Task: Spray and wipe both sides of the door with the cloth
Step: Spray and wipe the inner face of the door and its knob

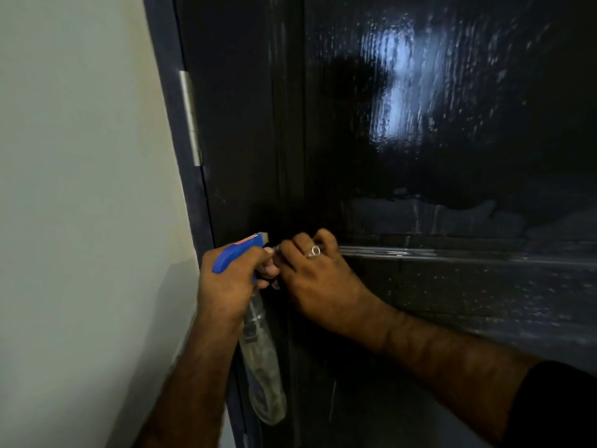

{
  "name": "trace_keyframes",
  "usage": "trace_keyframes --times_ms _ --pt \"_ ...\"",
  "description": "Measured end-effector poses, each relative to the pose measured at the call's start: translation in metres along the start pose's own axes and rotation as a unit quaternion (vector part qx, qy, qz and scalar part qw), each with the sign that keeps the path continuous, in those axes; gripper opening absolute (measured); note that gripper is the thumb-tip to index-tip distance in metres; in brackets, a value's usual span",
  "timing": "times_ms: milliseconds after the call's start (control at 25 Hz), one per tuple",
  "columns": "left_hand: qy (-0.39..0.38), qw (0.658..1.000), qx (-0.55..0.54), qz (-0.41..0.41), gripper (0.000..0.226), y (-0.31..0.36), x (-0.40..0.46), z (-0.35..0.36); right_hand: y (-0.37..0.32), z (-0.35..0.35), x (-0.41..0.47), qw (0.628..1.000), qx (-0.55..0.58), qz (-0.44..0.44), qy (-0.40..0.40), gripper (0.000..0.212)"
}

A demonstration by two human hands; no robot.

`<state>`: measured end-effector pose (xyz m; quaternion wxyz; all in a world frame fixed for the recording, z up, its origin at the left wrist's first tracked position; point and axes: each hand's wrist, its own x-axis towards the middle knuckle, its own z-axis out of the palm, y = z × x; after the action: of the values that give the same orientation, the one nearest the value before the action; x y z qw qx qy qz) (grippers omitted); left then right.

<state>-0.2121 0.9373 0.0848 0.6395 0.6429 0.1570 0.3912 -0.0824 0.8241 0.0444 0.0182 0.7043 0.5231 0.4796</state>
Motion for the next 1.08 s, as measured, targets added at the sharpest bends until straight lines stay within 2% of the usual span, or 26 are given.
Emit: trace_keyframes --times_ms 80,120,200,320,400,440,520,560,600,640,680,720,760,840,920,960,1080 --pt "-0.006 1.0 0.003 0.001 0.016 -0.002 0.002 0.0 0.006 -0.002 -0.032 0.999 0.001 -0.022 -0.025 0.043" --pt "-0.012 1.0 0.002 0.001 0.015 -0.004 0.002 0.002 0.018 -0.008 -0.044 1.0 -0.002 -0.006 -0.023 0.046" --pt "-0.028 1.0 0.001 0.004 0.017 -0.011 0.001 0.006 0.045 -0.024 -0.072 0.996 -0.008 0.086 -0.016 0.055" --pt "-0.067 0.998 0.017 -0.001 0.015 -0.023 -0.002 0.021 0.078 -0.042 -0.127 0.969 -0.011 0.247 -0.014 0.06" --pt "-0.096 0.995 0.015 -0.003 0.015 -0.028 -0.009 0.035 0.089 -0.05 -0.161 0.94 0.041 0.337 0.034 0.057" --pt "-0.113 0.993 0.012 -0.004 0.016 -0.029 -0.015 0.046 0.091 -0.054 -0.174 0.914 0.095 0.386 0.078 0.051" --pt "-0.147 0.989 0.015 -0.006 0.017 -0.032 -0.029 0.069 0.087 -0.056 -0.192 0.833 0.224 0.474 0.178 0.033" --pt "-0.158 0.987 0.015 -0.007 0.018 -0.035 -0.036 0.081 0.081 -0.055 -0.196 0.78 0.28 0.512 0.224 0.027" --pt "-0.166 0.986 0.011 -0.008 0.019 -0.037 -0.043 0.094 0.074 -0.052 -0.2 0.712 0.34 0.555 0.264 0.029" --pt "-0.171 0.985 0.003 -0.006 0.022 -0.04 -0.051 0.108 0.068 -0.049 -0.203 0.621 0.409 0.595 0.304 0.034" --pt "-0.178 0.984 -0.005 -0.004 0.025 -0.043 -0.059 0.122 0.065 -0.05 -0.203 0.51 0.488 0.617 0.348 0.036" --pt "-0.186 0.983 -0.009 0.0 0.028 -0.045 -0.066 0.132 0.063 -0.054 -0.2 0.396 0.561 0.62 0.379 0.035" --pt "-0.201 0.98 -0.008 0.005 0.029 -0.048 -0.076 0.144 0.063 -0.058 -0.201 0.297 0.616 0.616 0.39 0.035" --pt "-0.236 0.972 0.009 0.006 0.026 -0.059 -0.095 0.164 0.065 -0.063 -0.213 0.16 0.676 0.606 0.388 0.036" --pt "-0.273 0.962 0.023 -0.015 0.021 -0.07 -0.115 0.181 0.065 -0.068 -0.233 0.069 0.705 0.602 0.369 0.046" --pt "-0.292 0.956 0.025 -0.028 0.02 -0.076 -0.125 0.188 0.064 -0.07 -0.244 0.048 0.712 0.603 0.356 0.05" --pt "-0.322 0.944 0.024 -0.076 0.018 -0.087 -0.153 0.211 0.062 -0.074 -0.279 0.046 0.728 0.603 0.323 0.052"
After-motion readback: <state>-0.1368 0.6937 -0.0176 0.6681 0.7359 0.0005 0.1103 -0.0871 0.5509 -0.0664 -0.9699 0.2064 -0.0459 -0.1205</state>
